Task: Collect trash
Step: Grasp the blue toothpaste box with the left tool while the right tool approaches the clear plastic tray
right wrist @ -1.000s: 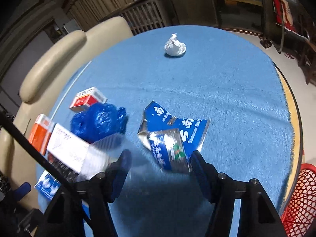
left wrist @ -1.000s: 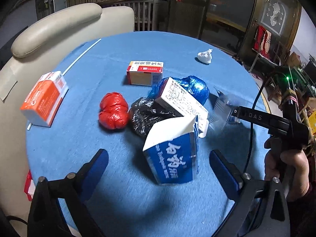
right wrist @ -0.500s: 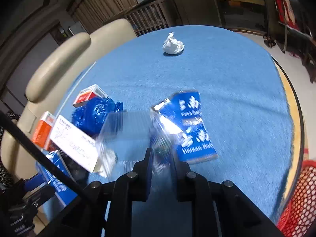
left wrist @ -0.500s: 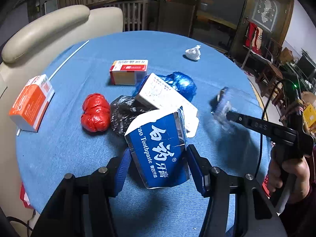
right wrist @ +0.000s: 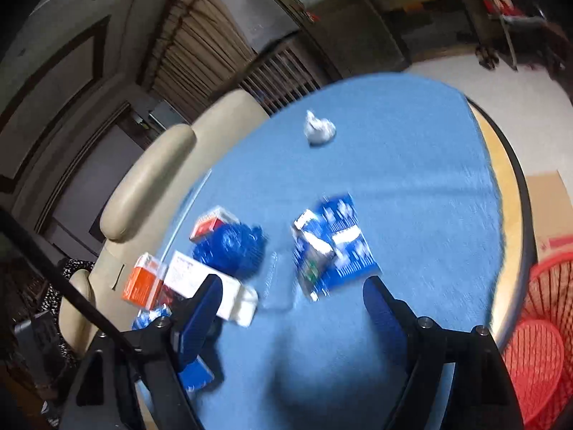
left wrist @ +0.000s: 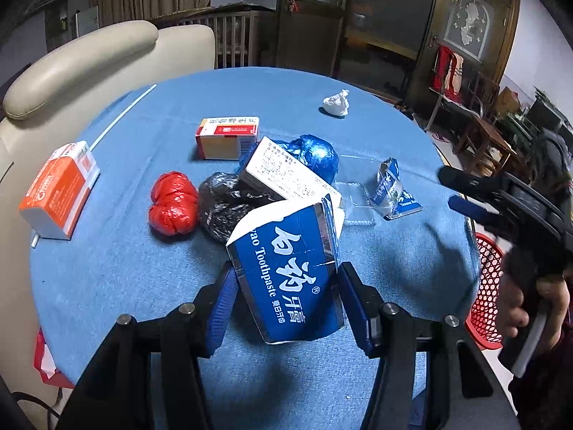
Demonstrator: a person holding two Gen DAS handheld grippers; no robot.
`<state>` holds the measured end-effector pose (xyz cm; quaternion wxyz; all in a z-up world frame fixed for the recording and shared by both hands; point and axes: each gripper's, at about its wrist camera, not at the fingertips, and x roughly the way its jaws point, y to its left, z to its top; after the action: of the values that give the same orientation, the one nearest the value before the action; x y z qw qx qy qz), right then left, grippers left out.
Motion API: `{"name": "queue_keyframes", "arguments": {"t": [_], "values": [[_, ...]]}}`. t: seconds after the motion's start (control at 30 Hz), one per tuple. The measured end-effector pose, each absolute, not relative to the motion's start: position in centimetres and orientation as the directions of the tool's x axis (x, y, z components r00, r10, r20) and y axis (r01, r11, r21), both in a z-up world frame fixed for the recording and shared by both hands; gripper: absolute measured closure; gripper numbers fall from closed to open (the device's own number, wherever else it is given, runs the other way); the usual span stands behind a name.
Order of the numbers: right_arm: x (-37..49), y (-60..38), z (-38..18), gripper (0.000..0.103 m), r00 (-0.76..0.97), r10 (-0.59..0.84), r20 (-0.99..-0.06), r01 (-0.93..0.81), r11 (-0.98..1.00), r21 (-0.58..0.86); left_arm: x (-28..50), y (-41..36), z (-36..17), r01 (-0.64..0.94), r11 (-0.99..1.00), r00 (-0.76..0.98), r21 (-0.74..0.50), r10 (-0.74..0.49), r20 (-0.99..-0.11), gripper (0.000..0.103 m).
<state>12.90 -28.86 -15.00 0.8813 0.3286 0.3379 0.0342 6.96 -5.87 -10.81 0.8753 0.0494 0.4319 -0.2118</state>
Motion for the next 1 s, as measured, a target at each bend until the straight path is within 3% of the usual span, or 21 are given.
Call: {"name": "queue_keyframes", "arguments": {"t": [0.03,0.1,0.17,0.63,0.77,1.0], "values": [[13.6,-28.3,-14.7,0.023,0.759,0.259,-0.597,0.169,0.807,0.566,6.9,-5.7,-10.7,0.411,0.907,0.543,-0.092,-0.325,-0.774,0.045],[14.9,-26.7,-14.2,0.048,0.739,0.249,-0.626,0.145,0.849,0.508,6.6,-5.5,-10.3,0.412,0.907,0.556,-0.086,-0.325,-0.765,0.045],[15.9,-24.7,-14.2,0.053,0.707,0.263,-0.657,0.105,0.879,0.464,6.2,-5.2,-9.8,0.416,0.906,0.574,-0.075,-0.326,-0.751,0.045],[21.1,-19.6,-16.0,0.052,0.591,0.174,-0.787,0.202,0.913,0.354,4.9,-4.2,-9.1,0.43,0.9,0.596,-0.076,-0.346,-0.724,0.045],[22.0,-19.3,-16.8,0.039,0.565,0.171,-0.807,0.243,0.901,0.361,4.7,-4.0,-9.1,0.431,0.899,0.596,-0.079,-0.35,-0.723,0.045],[23.0,-19.5,-17.8,0.04,0.557,0.106,-0.824,0.293,0.903,0.314,4.6,-4.1,-9.3,0.438,0.895,0.59,-0.081,-0.354,-0.726,0.045]]}}
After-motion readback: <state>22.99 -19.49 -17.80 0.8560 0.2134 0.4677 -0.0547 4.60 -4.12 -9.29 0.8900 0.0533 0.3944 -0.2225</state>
